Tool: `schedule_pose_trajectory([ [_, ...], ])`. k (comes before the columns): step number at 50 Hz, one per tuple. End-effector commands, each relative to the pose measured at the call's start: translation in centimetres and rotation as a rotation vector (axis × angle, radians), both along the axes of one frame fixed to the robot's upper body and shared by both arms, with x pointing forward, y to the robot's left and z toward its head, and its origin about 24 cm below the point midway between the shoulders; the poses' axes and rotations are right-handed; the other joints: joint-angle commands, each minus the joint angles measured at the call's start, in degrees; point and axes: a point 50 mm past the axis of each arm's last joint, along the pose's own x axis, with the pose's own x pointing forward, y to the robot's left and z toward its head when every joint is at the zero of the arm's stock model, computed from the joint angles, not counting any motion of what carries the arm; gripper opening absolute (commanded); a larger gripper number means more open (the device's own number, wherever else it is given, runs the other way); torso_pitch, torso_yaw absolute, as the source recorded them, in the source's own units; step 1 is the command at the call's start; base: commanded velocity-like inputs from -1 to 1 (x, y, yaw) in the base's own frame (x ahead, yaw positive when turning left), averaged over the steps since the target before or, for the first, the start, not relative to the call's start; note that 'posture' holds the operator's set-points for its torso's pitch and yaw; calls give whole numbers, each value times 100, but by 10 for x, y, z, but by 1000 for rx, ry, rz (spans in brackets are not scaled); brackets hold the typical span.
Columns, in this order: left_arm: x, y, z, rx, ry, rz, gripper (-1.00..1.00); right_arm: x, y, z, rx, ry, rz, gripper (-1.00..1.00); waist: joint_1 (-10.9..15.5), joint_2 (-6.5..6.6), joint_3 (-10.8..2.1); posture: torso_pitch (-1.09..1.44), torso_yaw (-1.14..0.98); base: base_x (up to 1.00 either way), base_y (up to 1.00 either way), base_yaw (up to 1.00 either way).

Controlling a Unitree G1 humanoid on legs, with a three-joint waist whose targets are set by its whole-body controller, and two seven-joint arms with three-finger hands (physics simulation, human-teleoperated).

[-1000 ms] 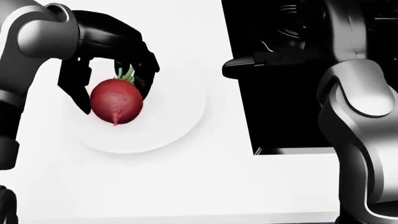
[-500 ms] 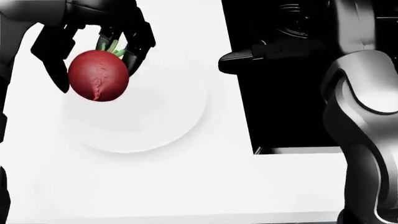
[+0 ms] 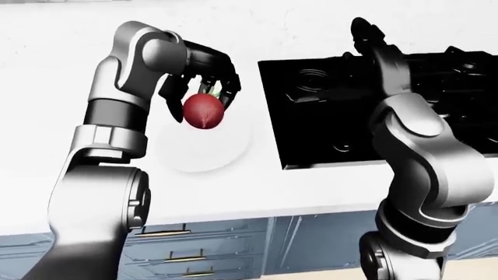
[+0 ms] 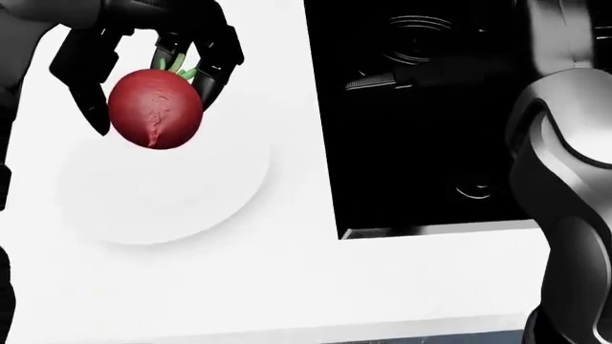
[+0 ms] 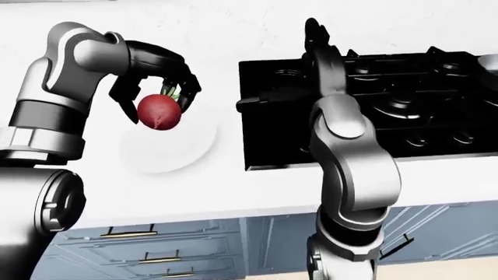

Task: Pick the beet from the plate and place it in the pan.

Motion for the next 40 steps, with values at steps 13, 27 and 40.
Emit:
schedule_pose_trajectory([
  [13, -5, 7, 25, -39, -88, 12, -100, -6, 7, 17, -6, -118, 36, 100, -36, 373, 17, 0, 0, -4, 0, 0],
  [27, -6, 7, 25, -37, -83, 12, -100, -6, 8, 17, -3, -119, 45, 100, 169, 232, -15, 0, 0, -12, 0, 0],
  [40, -6, 6, 27, -35, -86, 10, -100, -7, 8, 18, 8, -123, 52, 100, 74, 413, -158, 0, 0, 0, -19, 0],
])
